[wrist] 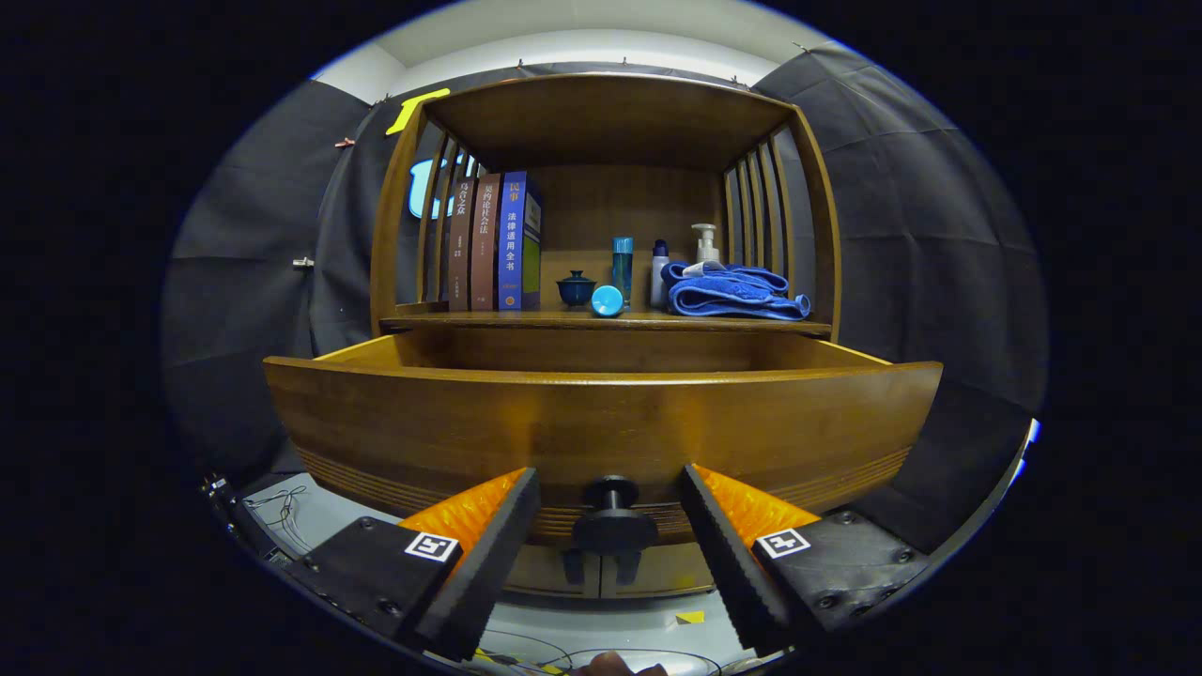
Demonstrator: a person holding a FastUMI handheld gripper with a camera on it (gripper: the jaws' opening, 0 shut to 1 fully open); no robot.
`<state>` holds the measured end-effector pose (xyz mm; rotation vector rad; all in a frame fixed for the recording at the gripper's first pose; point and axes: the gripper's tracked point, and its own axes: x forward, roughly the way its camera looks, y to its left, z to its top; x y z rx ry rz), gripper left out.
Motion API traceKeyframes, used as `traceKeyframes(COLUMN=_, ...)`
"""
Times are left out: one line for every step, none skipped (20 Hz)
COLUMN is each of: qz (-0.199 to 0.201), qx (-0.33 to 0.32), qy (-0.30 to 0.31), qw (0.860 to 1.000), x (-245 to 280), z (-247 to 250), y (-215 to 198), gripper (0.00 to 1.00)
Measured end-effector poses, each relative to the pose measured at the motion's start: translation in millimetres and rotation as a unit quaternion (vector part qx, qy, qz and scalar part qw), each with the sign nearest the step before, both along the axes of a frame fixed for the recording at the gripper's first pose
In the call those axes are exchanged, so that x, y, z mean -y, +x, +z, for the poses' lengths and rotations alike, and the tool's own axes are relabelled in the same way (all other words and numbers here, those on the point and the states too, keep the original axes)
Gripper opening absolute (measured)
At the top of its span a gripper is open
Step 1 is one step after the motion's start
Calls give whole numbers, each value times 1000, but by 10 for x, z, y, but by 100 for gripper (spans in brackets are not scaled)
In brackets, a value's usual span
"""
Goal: Pull open the drawer, take out the items inside it, and place them on the countertop above the cabinet.
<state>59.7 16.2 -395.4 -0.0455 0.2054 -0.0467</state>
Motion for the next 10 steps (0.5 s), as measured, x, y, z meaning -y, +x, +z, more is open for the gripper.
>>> traceKeyframes(qz=0, qx=4, qy=-1, qw=1000, x=0, z=21, y=88, gripper=99)
traceKeyframes(qz=1, qx=10, qy=-4, qw=1000, x=5, z=60, y=179, gripper=100)
traceKeyframes(qz=0, qx=0, qy=-4, qw=1000, x=7, z=1, y=246, gripper=100)
traceKeyframes(qz=0, qx=4, qy=-8, qw=1000, x=11, z=34, y=303, gripper=99)
traceKeyframes(qz=0, qx=3, qy=-9, qw=1000, x=4, z=16, y=384, gripper=100)
traceKeyframes(qz=-1, qx=4, qy=-11, qw=1000, x=0, z=15, y=454, gripper=100)
traceKeyframes(qz=-1, qx=5, qy=-14, qw=1000, x=0, z=21, y=524, gripper=100)
traceKeyframes(qz=0, qx=7, qy=-15, qw=1000, x=-3, z=12, y=589, gripper=100)
traceKeyframes(qz=0, qx=9, qy=-18, qw=1000, x=6, z=9, y=654, gripper=100)
traceKeyframes(qz=1, qx=10, qy=-21, qw=1000, x=6, z=0, y=716, gripper=100)
